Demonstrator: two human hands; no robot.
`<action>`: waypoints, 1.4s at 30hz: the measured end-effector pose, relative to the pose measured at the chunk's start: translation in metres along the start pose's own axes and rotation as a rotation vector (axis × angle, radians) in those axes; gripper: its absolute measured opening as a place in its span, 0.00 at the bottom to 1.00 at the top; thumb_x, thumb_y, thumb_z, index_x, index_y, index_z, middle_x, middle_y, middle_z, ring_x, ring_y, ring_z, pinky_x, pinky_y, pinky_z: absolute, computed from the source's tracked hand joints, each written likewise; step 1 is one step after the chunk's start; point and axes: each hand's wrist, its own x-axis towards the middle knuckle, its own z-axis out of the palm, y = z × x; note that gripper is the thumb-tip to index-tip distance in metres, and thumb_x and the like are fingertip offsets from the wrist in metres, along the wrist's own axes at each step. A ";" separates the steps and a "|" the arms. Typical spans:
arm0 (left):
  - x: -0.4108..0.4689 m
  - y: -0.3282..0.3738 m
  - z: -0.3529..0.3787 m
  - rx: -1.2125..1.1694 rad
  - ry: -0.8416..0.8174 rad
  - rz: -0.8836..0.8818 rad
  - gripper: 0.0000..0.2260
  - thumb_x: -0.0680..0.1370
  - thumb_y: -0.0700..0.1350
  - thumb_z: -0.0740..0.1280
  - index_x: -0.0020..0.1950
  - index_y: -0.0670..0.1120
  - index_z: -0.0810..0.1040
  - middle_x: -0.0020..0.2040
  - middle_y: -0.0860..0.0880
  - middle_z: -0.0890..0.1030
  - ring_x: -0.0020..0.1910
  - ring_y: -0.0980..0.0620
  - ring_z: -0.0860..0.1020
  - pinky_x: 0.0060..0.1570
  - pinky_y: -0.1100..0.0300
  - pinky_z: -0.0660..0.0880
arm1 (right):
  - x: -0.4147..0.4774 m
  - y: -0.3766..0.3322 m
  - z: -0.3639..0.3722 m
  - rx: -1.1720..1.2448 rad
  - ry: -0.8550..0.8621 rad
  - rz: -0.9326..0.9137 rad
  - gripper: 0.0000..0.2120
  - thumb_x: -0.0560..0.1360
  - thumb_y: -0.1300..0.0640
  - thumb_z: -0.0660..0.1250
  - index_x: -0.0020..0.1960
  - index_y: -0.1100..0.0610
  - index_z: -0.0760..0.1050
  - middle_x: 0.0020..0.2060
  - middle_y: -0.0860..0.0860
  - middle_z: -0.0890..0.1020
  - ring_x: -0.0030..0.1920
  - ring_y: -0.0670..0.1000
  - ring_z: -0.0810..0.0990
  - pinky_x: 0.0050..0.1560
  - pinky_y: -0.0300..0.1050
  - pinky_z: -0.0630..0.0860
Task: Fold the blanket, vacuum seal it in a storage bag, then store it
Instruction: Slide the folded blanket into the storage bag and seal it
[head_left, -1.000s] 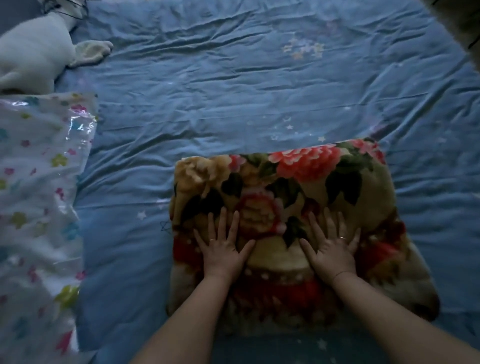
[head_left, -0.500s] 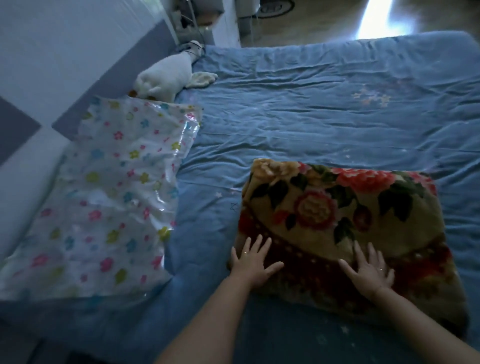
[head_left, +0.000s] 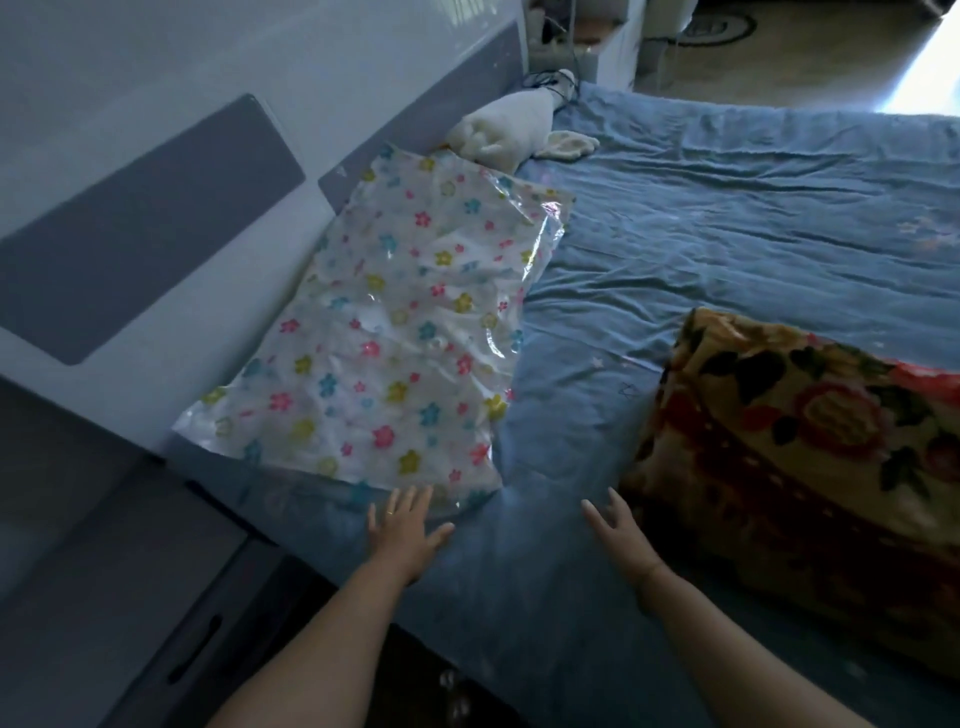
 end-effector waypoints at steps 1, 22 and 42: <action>0.007 -0.021 0.001 -0.018 -0.008 -0.007 0.31 0.81 0.64 0.52 0.80 0.54 0.48 0.81 0.51 0.50 0.79 0.50 0.47 0.76 0.45 0.44 | 0.007 -0.006 0.023 0.032 -0.005 0.023 0.36 0.77 0.47 0.65 0.77 0.54 0.51 0.74 0.58 0.61 0.72 0.56 0.64 0.72 0.51 0.62; 0.112 -0.161 0.021 0.032 -0.114 0.073 0.34 0.81 0.58 0.59 0.80 0.51 0.45 0.81 0.50 0.45 0.79 0.49 0.41 0.76 0.47 0.38 | 0.131 -0.023 0.229 0.914 0.079 0.599 0.23 0.77 0.46 0.64 0.67 0.57 0.66 0.59 0.52 0.76 0.65 0.50 0.73 0.70 0.49 0.64; 0.153 -0.038 -0.007 0.242 0.028 0.201 0.41 0.79 0.56 0.65 0.80 0.49 0.40 0.80 0.46 0.42 0.79 0.46 0.41 0.75 0.46 0.38 | 0.180 -0.102 -0.003 0.999 0.478 0.190 0.10 0.79 0.54 0.63 0.42 0.59 0.73 0.20 0.48 0.78 0.20 0.43 0.77 0.23 0.35 0.74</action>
